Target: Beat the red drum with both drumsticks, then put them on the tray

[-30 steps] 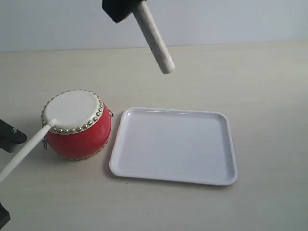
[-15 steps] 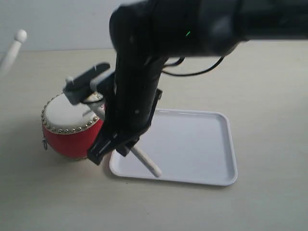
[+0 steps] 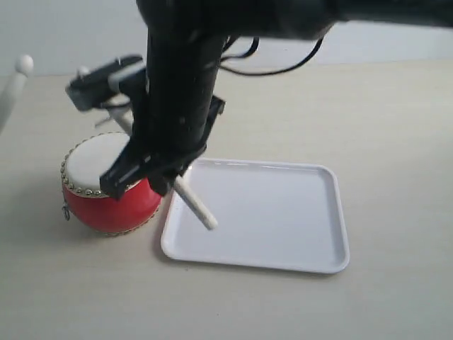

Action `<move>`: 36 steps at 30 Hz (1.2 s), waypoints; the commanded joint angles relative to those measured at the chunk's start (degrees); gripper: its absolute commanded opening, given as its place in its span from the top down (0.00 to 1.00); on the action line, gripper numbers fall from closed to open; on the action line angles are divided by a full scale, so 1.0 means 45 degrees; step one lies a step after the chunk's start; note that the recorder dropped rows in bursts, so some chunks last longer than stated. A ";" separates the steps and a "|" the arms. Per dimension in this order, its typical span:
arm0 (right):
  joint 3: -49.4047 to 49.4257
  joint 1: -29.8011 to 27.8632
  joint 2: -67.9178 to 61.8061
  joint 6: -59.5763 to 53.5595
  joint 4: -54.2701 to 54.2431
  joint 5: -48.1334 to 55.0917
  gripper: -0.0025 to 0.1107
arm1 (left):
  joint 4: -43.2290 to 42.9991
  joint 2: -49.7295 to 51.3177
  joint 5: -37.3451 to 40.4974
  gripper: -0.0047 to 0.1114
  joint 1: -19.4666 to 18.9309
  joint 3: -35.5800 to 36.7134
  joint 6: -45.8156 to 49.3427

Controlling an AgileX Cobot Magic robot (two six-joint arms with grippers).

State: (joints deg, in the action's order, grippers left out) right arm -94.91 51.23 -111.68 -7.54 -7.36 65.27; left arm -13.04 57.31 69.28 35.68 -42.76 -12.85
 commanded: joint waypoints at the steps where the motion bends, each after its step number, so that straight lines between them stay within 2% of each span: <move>1: -0.0175 0.0030 0.2279 0.0050 -0.0039 0.0254 0.98 | 0.0008 0.2376 -0.1296 0.96 0.0065 0.0687 -0.0209; 6: -0.0175 0.0030 0.4329 0.0050 -0.0039 0.0309 0.98 | 0.0104 0.5102 -0.0906 0.96 0.0065 0.0714 -0.0209; 11: -0.0175 0.0030 0.5643 0.0050 0.0076 0.0336 0.98 | -0.0140 0.6068 -0.0206 0.96 0.0065 0.0312 -0.0260; 15: -0.0175 0.0030 0.5989 0.0050 0.0183 0.0662 0.98 | 0.0088 0.5400 0.0032 0.96 0.0065 -0.0091 -0.0260; 20: -0.0003 0.0030 0.5918 0.0050 0.0884 0.1044 0.98 | 0.0585 0.3424 0.0107 0.96 0.0065 -0.0754 -0.0141; 23: 0.0418 0.0030 0.5918 0.0508 0.1636 0.1044 0.98 | 0.0976 0.1999 -0.0641 0.96 0.0065 -0.0976 -0.0059; 26: 0.0742 -0.0062 0.5918 0.1489 0.2821 0.1044 0.98 | 0.1565 0.0752 -0.2110 0.96 0.0065 -0.0977 -0.0059; 31: 0.1267 -0.1286 0.5918 0.1762 0.2939 0.1044 0.98 | 0.3647 -0.0232 -0.3574 0.96 0.0065 -0.0977 0.1266; 36: 0.2154 -0.2816 0.5918 0.1676 0.2619 0.1044 0.98 | 0.4389 -0.0226 -0.4320 0.96 0.0065 -0.0944 0.2148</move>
State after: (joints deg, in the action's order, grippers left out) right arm -87.31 41.89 -84.99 0.00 4.85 70.22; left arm 5.14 56.61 52.64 35.68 -46.79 -4.77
